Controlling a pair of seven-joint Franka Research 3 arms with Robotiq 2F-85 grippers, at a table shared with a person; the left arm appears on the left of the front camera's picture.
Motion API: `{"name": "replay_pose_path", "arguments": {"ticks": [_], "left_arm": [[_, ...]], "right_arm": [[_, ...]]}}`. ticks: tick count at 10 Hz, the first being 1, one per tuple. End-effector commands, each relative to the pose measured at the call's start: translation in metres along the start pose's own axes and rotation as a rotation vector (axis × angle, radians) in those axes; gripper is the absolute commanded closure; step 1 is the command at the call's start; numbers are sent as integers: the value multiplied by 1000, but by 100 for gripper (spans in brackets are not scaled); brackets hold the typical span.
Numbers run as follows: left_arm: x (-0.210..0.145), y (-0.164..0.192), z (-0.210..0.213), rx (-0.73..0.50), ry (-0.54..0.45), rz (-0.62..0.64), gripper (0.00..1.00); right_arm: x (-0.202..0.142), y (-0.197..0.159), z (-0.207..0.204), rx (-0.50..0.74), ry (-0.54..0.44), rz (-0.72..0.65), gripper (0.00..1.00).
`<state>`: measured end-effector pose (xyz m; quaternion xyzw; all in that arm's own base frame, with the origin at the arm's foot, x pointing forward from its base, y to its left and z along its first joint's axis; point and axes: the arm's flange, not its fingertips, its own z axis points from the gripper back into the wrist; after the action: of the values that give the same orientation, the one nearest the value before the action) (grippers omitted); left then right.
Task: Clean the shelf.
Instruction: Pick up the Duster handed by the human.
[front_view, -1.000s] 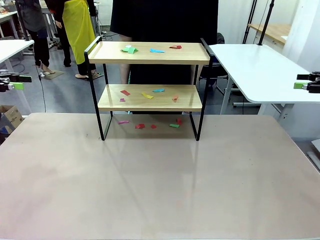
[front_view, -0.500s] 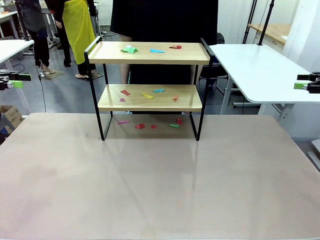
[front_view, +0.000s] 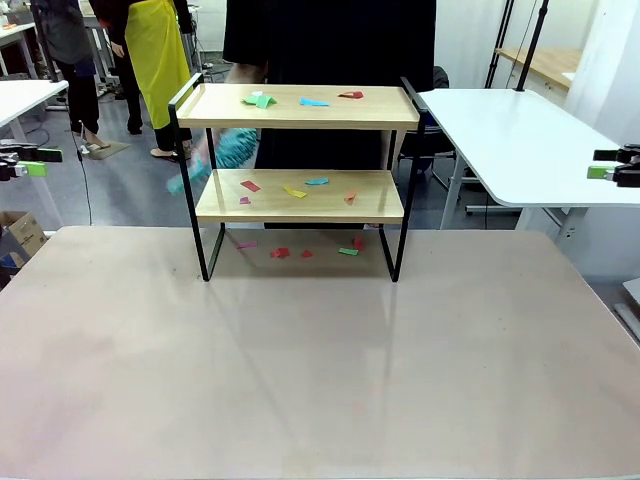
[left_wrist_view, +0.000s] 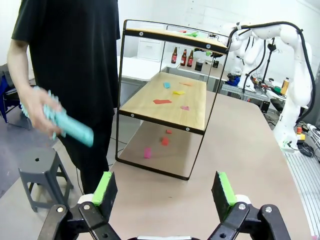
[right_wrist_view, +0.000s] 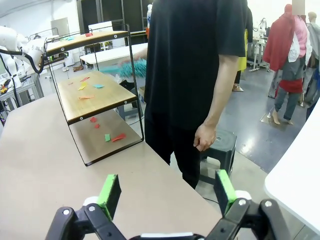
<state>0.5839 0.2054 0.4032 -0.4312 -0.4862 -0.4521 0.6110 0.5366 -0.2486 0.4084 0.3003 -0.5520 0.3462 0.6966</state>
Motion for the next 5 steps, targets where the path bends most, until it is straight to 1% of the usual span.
{"name": "replay_pose_path", "arguments": {"ticks": [1,5], "left_arm": [[1,0,0,0,-1,-12,0],[1,0,0,0,-1,-12,0]], "right_arm": [[1,1,-1,2,-3,2,0],[1,1,-1,2,-3,2,0]]}}
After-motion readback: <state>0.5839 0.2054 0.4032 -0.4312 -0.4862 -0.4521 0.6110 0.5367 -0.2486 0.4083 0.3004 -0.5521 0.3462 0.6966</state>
